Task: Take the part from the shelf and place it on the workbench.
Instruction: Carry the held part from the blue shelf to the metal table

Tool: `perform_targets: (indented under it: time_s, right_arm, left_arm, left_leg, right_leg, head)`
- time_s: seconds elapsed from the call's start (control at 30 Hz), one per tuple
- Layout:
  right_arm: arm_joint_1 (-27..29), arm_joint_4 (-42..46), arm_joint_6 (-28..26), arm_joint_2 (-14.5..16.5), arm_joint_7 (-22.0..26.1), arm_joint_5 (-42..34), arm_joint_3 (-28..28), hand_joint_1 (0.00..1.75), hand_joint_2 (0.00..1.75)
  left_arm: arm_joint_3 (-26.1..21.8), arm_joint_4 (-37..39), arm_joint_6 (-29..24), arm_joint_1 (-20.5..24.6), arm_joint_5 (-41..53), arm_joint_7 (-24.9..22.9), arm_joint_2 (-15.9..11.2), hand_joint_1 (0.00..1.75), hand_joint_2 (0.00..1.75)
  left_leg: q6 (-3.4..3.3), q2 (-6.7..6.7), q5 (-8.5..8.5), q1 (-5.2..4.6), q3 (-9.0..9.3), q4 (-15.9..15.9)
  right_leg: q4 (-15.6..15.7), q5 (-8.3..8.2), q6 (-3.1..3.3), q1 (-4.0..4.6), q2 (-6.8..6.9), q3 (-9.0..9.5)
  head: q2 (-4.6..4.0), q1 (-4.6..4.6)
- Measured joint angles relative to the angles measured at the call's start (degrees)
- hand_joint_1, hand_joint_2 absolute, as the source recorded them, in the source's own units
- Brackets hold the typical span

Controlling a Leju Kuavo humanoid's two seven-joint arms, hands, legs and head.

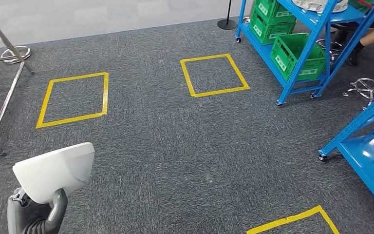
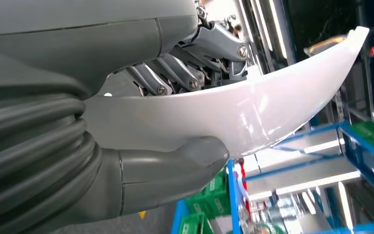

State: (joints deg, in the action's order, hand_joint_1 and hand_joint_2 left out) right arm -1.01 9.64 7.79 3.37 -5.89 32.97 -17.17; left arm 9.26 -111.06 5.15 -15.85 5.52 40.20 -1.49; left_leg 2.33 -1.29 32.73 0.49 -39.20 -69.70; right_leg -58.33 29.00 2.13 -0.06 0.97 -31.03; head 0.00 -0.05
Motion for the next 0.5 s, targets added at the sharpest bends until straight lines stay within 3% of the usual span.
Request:
perform_targets:
  time_s: [0.07, 0.1, 0.17, 0.23, 0.27, 0.33, 0.37, 0.43, 0.5]
  right_arm:
    - [0.1, 0.0, 0.3, -0.1, -0.8, -0.1, 0.0, 0.00, 0.00]
    - [0.1, 0.0, 0.5, -0.1, -1.3, -0.2, 0.0, 0.00, 0.00]
    - [0.0, 0.0, 0.7, -0.2, -1.9, -0.4, 0.0, 0.00, 0.00]
    - [0.0, 0.0, 0.7, -0.2, -2.5, -0.6, -0.1, 0.00, 0.00]
    - [-0.1, 0.0, 0.6, -0.3, -2.9, -0.7, -0.2, 0.00, 0.00]
    - [-0.2, 0.0, 0.2, -0.3, -3.3, -1.2, -0.4, 0.00, 0.00]
    - [-0.3, 0.0, -0.1, -0.3, -3.2, -1.5, -0.5, 0.00, 0.00]
    - [-0.3, 0.1, -0.3, -0.3, -2.5, -1.8, -0.8, 0.00, 0.00]
    - [-0.2, 0.1, -0.4, -0.3, -2.0, -1.6, -1.2, 0.00, 0.00]
  left_arm:
    - [0.0, 0.3, -0.2, 0.0, 0.4, 0.0, 0.0, 1.75, 1.75]
    - [0.0, 0.4, -0.3, 0.0, 0.7, -0.1, 0.1, 1.75, 1.75]
    - [0.0, 0.4, -0.3, 0.1, 1.0, -0.2, 0.2, 1.75, 1.75]
    - [0.2, 0.4, -0.3, 0.5, 1.4, -0.6, 0.5, 1.75, 1.75]
    - [0.4, 0.4, -0.3, 0.8, 1.5, -0.8, 0.6, 1.75, 1.75]
    - [0.6, 0.5, -0.3, 1.2, 1.7, -0.8, 1.0, 1.75, 1.75]
    - [0.6, 0.5, -0.3, 1.3, 1.6, -0.6, 1.1, 1.75, 1.75]
    - [0.7, 0.6, -0.3, 1.7, 1.2, -0.3, 1.5, 1.75, 1.75]
    - [0.7, 0.7, -0.3, 2.3, 1.1, -0.2, 1.7, 1.75, 1.75]
  left_leg:
    - [0.22, 0.78, 1.68, 0.11, -2.04, -5.0]
    - [0.29, 1.00, 0.96, 0.16, -1.53, -4.6]
    - [0.34, 2.46, -2.31, 0.24, 2.52, 2.1]
    - [-0.25, 4.71, -4.18, 0.14, 6.18, 8.6]
    - [-0.71, 5.30, -4.36, 0.06, 6.84, 10.0]
    - [-1.67, 4.32, -4.38, -0.09, 6.58, 10.3]
    - [-2.01, 3.75, -4.52, -0.05, 6.55, 10.4]
    - [-2.66, 2.48, -4.86, 0.17, 6.61, 10.6]
    - [-3.08, 1.14, -5.13, 0.22, 6.40, 10.6]
  right_leg:
    - [0.0, 0.02, 0.02, 0.13, 1.61, -0.14]
    - [0.0, 0.03, 0.00, 0.13, 2.37, -0.17]
    - [-0.2, 0.17, -0.22, 0.14, 3.65, -0.06]
    - [-0.5, 0.51, -0.80, 0.43, 4.62, 0.08]
    - [-0.6, 0.64, -1.13, 0.61, 5.05, 0.17]
    - [-0.6, 0.79, -1.78, 0.65, 6.05, 0.44]
    - [-0.8, 1.01, -2.18, 0.51, 5.85, 0.54]
    - [-3.6, 3.06, -2.94, 0.17, 3.16, -0.53]
    - [-10.8, 6.76, -3.30, -0.01, -0.01, -3.90]
  head:
    - [0.00, 0.01]
    - [0.00, 0.01]
    - [0.00, 0.01]
    - [0.00, 0.07]
    - [0.00, 0.14]
    - [0.00, 0.28]
    - [0.00, 0.29]
    - [0.00, 0.42]
    - [0.00, 0.57]
